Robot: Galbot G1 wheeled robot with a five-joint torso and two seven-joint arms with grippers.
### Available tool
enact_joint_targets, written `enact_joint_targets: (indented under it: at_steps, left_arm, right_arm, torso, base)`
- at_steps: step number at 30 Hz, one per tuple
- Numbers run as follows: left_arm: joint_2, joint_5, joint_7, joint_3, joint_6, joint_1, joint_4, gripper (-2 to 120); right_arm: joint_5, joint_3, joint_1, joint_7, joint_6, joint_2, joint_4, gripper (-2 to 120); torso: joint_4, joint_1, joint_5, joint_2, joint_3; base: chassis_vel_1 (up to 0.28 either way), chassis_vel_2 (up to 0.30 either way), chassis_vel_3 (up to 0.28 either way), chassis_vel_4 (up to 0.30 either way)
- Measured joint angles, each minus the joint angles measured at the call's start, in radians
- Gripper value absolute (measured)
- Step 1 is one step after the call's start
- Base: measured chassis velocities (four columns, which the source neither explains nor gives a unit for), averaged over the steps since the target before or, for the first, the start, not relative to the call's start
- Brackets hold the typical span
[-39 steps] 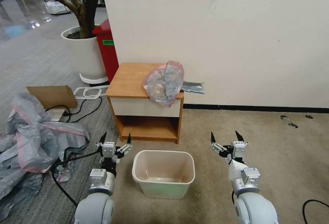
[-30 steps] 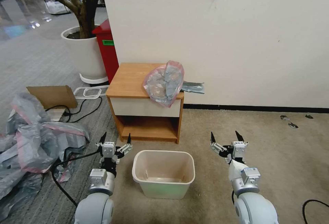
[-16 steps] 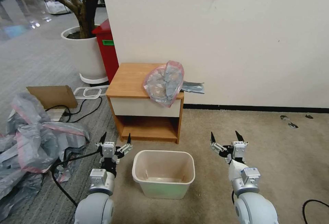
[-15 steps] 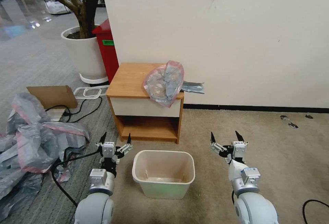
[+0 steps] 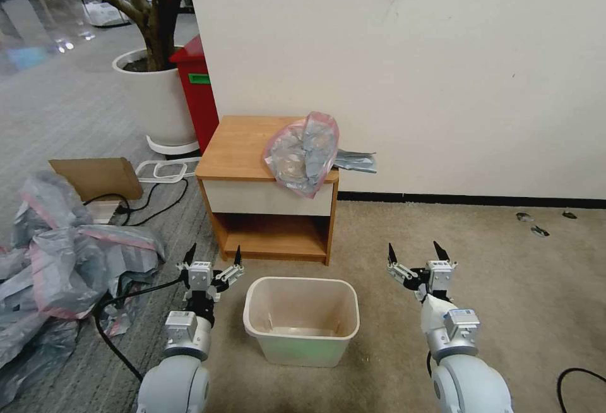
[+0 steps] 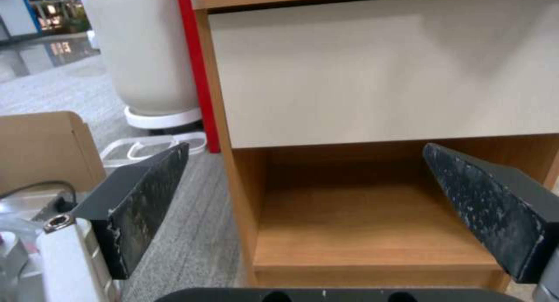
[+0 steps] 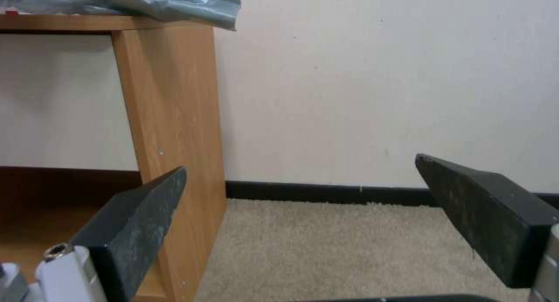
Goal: Pick up the garbage bag from the table and place it over the trash can.
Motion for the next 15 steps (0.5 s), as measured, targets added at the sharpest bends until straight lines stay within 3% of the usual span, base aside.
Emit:
enact_joint_targets:
  at_steps: [5, 12, 15]
  left_arm:
    - [0.002, -0.004, 0.000, -0.007, 0.007, 0.017, -0.027, 100]
    - [0.018, -0.048, 0.004, -0.063, 0.068, 0.143, -0.226, 100]
    - [0.019, -0.051, 0.005, -0.068, 0.073, 0.154, -0.243, 100]
  right_arm:
    - [0.002, -0.001, -0.014, 0.006, -0.004, 0.007, 0.028, 100]
    - [0.027, -0.010, -0.126, 0.058, -0.049, 0.073, 0.241, 100]
    - [0.030, -0.011, -0.138, 0.064, -0.054, 0.079, 0.262, 100]
  torso:
    - [-0.0001, 0.000, -0.0001, 0.000, 0.000]
    - [0.0001, 0.000, -0.0001, 0.000, 0.000]
    - [0.0000, 0.000, -0.0001, 0.000, 0.000]
  base:
    - [0.000, 0.000, 0.000, 0.000]
    - [0.000, 0.000, 0.000, 0.000]
    - [0.000, 0.000, 0.000, 0.000]
